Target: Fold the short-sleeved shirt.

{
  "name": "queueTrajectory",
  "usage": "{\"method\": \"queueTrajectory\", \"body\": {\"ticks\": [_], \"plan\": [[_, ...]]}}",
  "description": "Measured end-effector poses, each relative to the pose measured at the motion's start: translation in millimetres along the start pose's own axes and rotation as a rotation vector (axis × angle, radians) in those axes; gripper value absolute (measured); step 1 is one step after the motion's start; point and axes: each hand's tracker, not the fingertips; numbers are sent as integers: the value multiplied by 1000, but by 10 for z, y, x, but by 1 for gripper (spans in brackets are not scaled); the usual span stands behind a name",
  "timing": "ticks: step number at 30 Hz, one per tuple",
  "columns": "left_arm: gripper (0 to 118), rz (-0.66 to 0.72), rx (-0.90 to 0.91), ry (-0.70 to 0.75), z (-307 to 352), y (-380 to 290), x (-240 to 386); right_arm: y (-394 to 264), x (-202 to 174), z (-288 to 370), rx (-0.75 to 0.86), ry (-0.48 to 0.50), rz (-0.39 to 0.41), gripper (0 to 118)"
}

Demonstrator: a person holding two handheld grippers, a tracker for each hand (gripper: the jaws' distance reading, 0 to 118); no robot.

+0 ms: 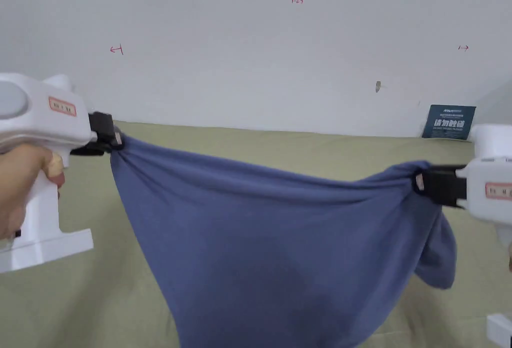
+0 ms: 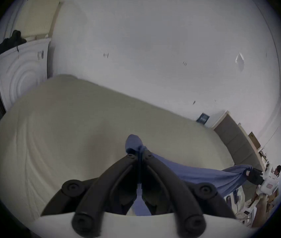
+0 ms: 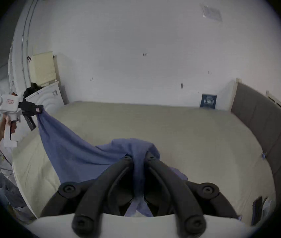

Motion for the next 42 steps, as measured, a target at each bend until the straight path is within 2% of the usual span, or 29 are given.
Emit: {"method": "queueTrajectory", "body": {"ticks": [6, 11, 16, 19, 21, 27, 31, 34, 39, 42], "plan": [[3, 11, 106, 18, 183, 448, 135, 716, 8, -359, 91, -27, 21, 9], [3, 29, 147, 37, 157, 757, 200, 1127, -8, -562, 111, -50, -23, 9], [3, 37, 156, 44, 43, 848, 226, 1291, 28, -671, 124, -72, -106, 9], [3, 2, 154, 54, -8, 788, 248, 1222, 44, -716, 128, -83, -74, 9], [3, -7, 144, 60, -58, 719, 222, 1107, 54, -744, 118, -89, -50, 9], [4, -5, 83, 69, -89, 214, 137, 550, 129, -774, 72, -73, -54, 9], [3, 89, 4, 48, -76, -366, -82, -18, 202, -739, -1, -41, -80, 9], [4, 104, -78, 71, -94, -893, -263, -551, 242, -701, -96, -21, -46, 9], [3, 128, -206, 101, 51, -1684, -460, -1237, 342, -540, -223, 13, -120, 9], [3, 184, -257, 105, 202, -2059, -648, -1509, 351, -367, -266, 39, -110, 9]]}}
